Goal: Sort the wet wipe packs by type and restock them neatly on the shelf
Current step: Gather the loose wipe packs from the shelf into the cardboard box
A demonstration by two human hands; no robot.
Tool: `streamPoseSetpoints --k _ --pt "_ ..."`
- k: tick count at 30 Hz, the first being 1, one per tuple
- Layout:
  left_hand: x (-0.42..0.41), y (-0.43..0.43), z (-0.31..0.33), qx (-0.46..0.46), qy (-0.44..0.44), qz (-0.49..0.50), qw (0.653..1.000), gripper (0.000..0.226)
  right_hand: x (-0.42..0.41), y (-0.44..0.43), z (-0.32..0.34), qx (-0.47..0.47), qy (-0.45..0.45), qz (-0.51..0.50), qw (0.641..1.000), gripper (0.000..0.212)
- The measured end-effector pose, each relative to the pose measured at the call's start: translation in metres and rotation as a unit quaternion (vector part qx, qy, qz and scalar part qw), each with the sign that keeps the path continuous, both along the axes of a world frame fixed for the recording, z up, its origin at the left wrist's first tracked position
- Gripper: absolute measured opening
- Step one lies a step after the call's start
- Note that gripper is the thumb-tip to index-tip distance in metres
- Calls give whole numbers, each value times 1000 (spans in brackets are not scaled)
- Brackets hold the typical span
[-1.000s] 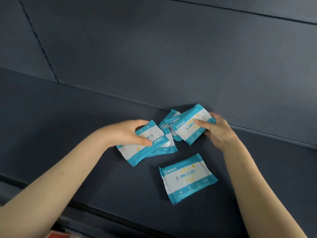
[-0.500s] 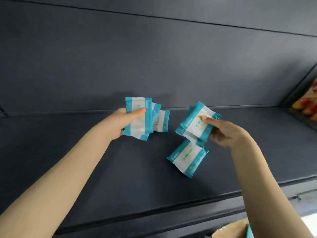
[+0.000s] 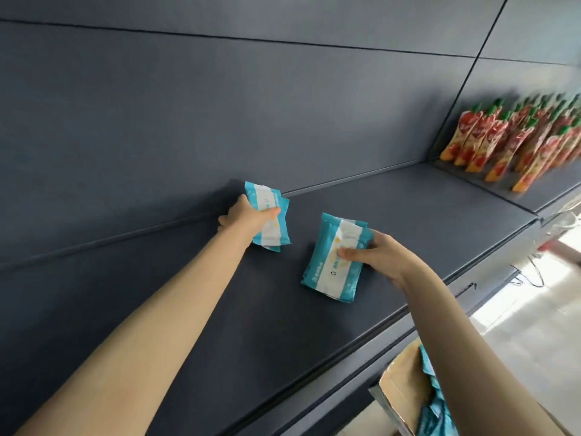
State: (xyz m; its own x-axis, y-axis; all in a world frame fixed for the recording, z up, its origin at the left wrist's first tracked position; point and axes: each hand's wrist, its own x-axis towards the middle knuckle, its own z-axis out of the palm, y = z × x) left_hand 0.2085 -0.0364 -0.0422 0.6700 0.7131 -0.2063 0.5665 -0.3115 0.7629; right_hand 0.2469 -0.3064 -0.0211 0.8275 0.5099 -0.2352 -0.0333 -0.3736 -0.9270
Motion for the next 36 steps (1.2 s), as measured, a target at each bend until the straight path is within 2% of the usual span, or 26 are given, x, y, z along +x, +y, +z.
streamPoseSetpoints --k 5,7,10,11,12,15,16,17,20,25,27,31,36 --pt "1 -6 5 -37 -98 -14 994 60 -21 1 0 35 -2 -46 998 33" --pt "-3 -12 6 -69 -148 -22 986 72 -27 -1 -1 65 15 -67 996 37" --pt "-13 -22 7 -109 -196 -5 974 100 -35 -8 -4 162 72 -115 977 33" --pt "-17 -25 7 -132 -202 8 971 102 -37 -11 -5 193 87 -131 969 31" --pt "-21 -29 7 -158 -206 16 966 94 -38 -16 -5 220 100 -146 959 30" --pt "-28 -46 7 -211 -200 7 957 45 -42 -40 -3 292 130 -172 932 33" --pt "-32 -55 9 -214 -193 1 957 37 -43 -51 -2 307 134 -176 926 34" --pt "-35 -65 10 -214 -190 -5 958 36 -44 -64 0 316 133 -181 922 35" --pt "-44 -105 19 -234 -186 -46 953 53 -49 -111 5 331 108 -197 916 40" --pt "-58 -215 43 -277 -197 -154 928 33 -67 -214 9 325 81 -242 910 25" --pt "-60 -265 47 -292 -198 -184 917 35 -75 -260 10 318 82 -259 908 19" --pt "-59 -355 36 -315 -174 -219 907 42 -87 -346 2 314 98 -319 889 9" --pt "-51 -440 3 -348 -128 -233 899 31 -94 -433 -33 295 116 -385 867 7"
